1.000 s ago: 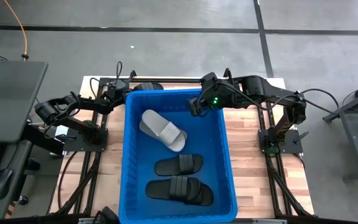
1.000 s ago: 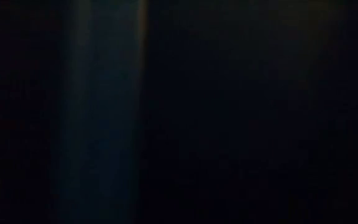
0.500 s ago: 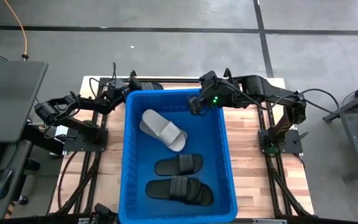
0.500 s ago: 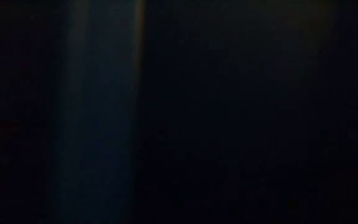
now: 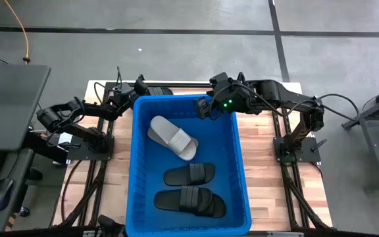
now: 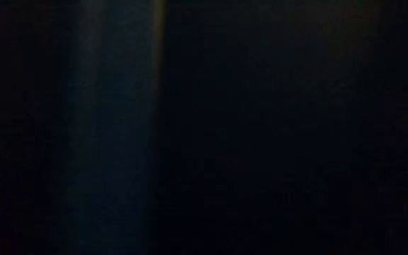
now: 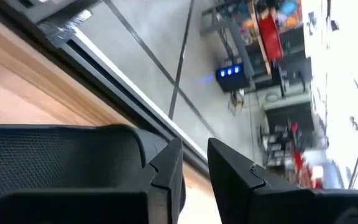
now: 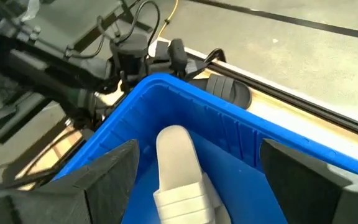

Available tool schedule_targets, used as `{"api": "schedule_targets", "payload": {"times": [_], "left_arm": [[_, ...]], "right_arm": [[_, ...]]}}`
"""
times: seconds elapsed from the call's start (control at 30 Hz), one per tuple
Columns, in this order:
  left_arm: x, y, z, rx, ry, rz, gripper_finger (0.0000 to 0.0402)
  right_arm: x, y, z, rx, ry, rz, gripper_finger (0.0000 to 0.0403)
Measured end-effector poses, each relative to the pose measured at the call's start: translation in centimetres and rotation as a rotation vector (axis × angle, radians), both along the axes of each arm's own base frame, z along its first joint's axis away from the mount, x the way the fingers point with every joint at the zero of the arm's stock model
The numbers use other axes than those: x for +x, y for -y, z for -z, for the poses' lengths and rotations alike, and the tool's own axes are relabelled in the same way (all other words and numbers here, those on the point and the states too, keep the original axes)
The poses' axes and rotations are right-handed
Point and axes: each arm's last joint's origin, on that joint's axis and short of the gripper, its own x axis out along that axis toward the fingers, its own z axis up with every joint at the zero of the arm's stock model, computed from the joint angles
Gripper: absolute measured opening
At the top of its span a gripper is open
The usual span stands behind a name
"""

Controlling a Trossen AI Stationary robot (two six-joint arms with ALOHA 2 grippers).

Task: Pick and place slides into bin
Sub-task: Put the black slipper into the blue bin

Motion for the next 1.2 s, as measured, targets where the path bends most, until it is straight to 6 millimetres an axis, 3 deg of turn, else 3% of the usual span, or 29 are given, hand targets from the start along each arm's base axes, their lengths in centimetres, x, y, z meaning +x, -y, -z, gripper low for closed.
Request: {"api": "schedule_targets", "payload": {"times": [0.2, 0.43, 0.63, 1.0, 1.2], "left_arm": [[0.3, 0.3, 0.3, -0.011, -0.063, 0.176, 0.0057], [-1.1, -0.5, 0.6, -0.034, -0.064, 0.182, 0.0082], [-2.2, -1.4, 0.2, -0.025, -0.020, 0.169, 0.0145], [-0.3, -2.6, 0.1, -0.077, -0.056, 0.194, 0.0324], [0.4, -2.6, 1.4, -0.152, -0.029, 0.161, 0.0375]], "right_arm": [[-0.1, 0.2, 0.0, -0.036, -0.006, 0.050, 0.0321], [-0.3, 0.2, 0.4, -0.021, -0.062, -0.003, 0.0321], [-0.4, 0.1, 0.4, -0.024, -0.079, -0.027, 0.0321], [-0.3, 0.6, 0.3, -0.052, -0.069, 0.000, 0.0321], [-0.3, 0.7, 0.2, -0.051, -0.061, 0.003, 0.0321]]}}
